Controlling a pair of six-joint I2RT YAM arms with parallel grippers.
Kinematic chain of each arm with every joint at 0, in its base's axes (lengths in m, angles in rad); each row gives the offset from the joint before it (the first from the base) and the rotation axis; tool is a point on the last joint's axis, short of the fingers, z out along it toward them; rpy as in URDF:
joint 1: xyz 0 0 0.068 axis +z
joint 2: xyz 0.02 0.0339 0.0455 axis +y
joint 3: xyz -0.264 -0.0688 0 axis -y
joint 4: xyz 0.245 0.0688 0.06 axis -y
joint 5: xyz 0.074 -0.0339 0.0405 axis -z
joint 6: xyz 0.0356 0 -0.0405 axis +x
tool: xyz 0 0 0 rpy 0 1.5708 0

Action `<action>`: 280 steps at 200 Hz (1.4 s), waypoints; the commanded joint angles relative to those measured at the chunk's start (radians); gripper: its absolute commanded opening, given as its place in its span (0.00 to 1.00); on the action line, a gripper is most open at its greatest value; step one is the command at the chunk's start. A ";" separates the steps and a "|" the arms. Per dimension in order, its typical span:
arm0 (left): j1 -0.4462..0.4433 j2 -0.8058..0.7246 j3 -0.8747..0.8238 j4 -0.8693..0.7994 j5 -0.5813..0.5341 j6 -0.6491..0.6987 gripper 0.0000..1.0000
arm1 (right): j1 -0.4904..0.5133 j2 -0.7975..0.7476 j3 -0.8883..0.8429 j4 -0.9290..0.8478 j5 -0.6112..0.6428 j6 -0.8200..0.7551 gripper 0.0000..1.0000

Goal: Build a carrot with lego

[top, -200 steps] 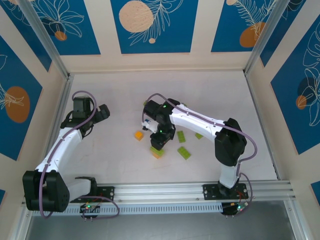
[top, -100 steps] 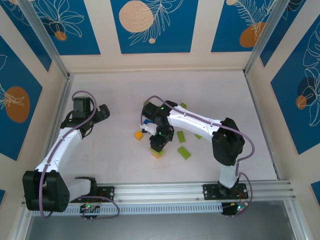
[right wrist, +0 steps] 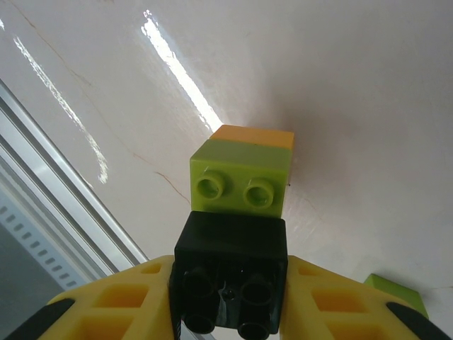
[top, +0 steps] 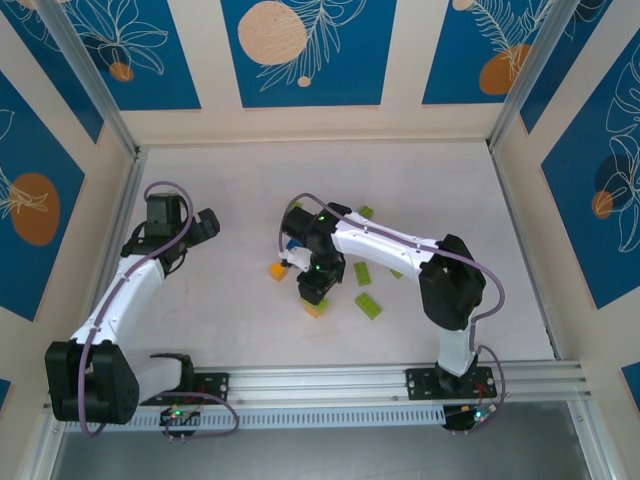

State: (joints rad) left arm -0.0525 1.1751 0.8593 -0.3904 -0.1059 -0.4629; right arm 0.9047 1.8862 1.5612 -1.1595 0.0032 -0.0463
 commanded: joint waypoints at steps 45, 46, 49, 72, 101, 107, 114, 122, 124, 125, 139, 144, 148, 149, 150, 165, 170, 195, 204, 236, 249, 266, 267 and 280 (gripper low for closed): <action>0.008 -0.006 0.000 -0.019 -0.008 0.006 1.00 | 0.050 0.010 -0.057 0.001 0.036 -0.049 0.36; 0.008 -0.006 0.000 -0.018 -0.007 0.006 1.00 | 0.051 0.010 -0.057 0.002 0.037 -0.050 0.36; 0.008 -0.006 0.000 -0.018 -0.008 0.006 0.99 | 0.054 0.010 -0.059 0.001 0.040 -0.051 0.36; 0.009 -0.009 0.000 -0.018 -0.009 0.006 1.00 | 0.070 0.023 -0.072 -0.003 0.064 -0.050 0.36; 0.009 -0.009 0.000 -0.019 -0.007 0.006 1.00 | 0.079 0.045 -0.088 -0.011 0.086 -0.049 0.36; 0.008 -0.009 -0.001 -0.019 -0.008 0.006 1.00 | 0.082 0.050 -0.091 -0.014 0.087 -0.050 0.36; 0.009 -0.011 0.000 -0.019 -0.008 0.005 1.00 | 0.085 0.057 -0.096 -0.017 0.087 -0.050 0.35; 0.009 -0.011 -0.001 -0.020 -0.008 0.005 1.00 | 0.088 0.066 -0.100 -0.020 0.090 -0.050 0.36; 0.009 -0.011 -0.002 -0.020 -0.008 0.004 1.00 | 0.088 0.070 -0.099 -0.020 0.090 -0.051 0.36; 0.009 -0.011 -0.002 -0.020 -0.008 0.005 1.00 | 0.088 0.070 -0.099 -0.021 0.090 -0.051 0.36; 0.008 -0.011 -0.002 -0.020 -0.007 0.005 1.00 | 0.094 0.089 -0.102 -0.025 0.091 -0.050 0.36; 0.009 -0.011 -0.002 -0.020 -0.007 0.005 1.00 | 0.093 0.096 -0.103 -0.026 0.094 -0.050 0.35; 0.009 -0.011 -0.002 -0.019 -0.008 0.005 1.00 | 0.094 0.102 -0.102 -0.027 0.097 -0.050 0.35; 0.009 -0.011 -0.002 -0.019 -0.008 0.004 1.00 | 0.094 0.103 -0.102 -0.027 0.097 -0.049 0.36; 0.009 -0.012 -0.002 -0.019 -0.008 0.004 1.00 | 0.094 0.104 -0.102 -0.028 0.097 -0.050 0.36; 0.009 -0.011 -0.002 -0.019 -0.007 0.004 1.00 | 0.096 0.116 -0.099 -0.031 0.105 -0.047 0.35; 0.008 -0.011 -0.003 -0.018 -0.008 0.006 1.00 | 0.097 0.116 -0.097 -0.031 0.107 -0.048 0.35; 0.010 -0.009 -0.002 -0.017 -0.008 0.005 1.00 | 0.090 0.086 -0.064 -0.032 0.094 -0.033 0.36; 0.010 -0.009 -0.002 -0.016 -0.008 0.005 1.00 | 0.084 0.070 -0.041 -0.035 0.083 -0.021 0.35; 0.009 -0.005 0.000 -0.016 -0.006 0.005 1.00 | 0.064 0.061 0.065 -0.085 0.088 0.051 0.36; 0.008 -0.007 0.000 -0.015 -0.005 0.004 1.00 | 0.058 0.071 0.102 -0.110 0.111 0.095 0.36; 0.008 -0.006 0.000 -0.015 -0.003 0.004 1.00 | 0.048 0.092 0.146 -0.140 0.155 0.163 0.36; 0.009 -0.006 0.000 -0.015 -0.003 0.004 1.00 | 0.047 0.095 0.148 -0.143 0.157 0.167 0.36; 0.009 -0.005 0.001 -0.014 0.000 0.003 1.00 | 0.049 0.104 0.162 -0.152 0.179 0.193 0.36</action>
State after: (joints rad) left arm -0.0525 1.1751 0.8593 -0.3901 -0.1059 -0.4629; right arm 0.9607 1.9644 1.6752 -1.2377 0.1387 0.0490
